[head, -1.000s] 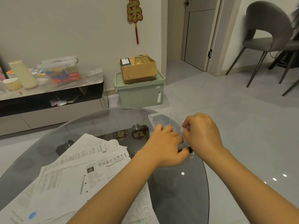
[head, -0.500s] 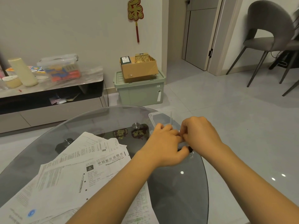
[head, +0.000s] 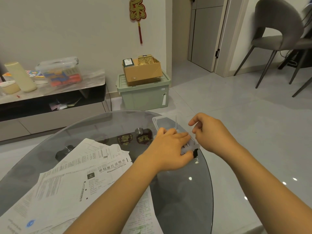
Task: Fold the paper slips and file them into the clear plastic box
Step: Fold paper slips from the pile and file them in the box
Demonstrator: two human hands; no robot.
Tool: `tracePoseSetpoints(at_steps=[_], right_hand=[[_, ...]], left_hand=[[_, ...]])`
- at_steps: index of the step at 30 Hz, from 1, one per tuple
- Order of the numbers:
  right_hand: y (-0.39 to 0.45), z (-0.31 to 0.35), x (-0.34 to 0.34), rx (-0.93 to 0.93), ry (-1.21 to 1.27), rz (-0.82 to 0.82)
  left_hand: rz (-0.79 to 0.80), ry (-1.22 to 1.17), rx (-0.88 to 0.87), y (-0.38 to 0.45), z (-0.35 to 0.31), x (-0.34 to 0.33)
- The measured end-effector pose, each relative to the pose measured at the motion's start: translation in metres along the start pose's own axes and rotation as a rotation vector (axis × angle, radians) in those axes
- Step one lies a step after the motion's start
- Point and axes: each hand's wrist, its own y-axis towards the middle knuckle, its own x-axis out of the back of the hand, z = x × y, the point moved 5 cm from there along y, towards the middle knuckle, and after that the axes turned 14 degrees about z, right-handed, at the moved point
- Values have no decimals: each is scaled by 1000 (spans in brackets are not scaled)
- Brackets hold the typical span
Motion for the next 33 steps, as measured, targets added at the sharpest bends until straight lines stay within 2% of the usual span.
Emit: tracePoseSetpoints(at_steps=[5, 8, 13, 19, 25, 33], right_hand=[[1, -4, 1, -16, 40, -35], [1, -6, 1, -13, 36, -35], [-1, -7, 3, 16, 53, -8], [-23, 8, 1, 174, 40, -14], [-60, 30, -23, 321, 26, 92], [-99, 37, -82, 397, -164, 324]], left_hand=[[123, 106, 47, 0, 0, -1], [153, 73, 77, 1, 0, 1], [74, -57, 107, -9, 1, 11], [-28, -56, 187, -48, -4, 24], [-107, -81, 271, -113, -21, 20], [-4, -178, 449, -181, -31, -27]])
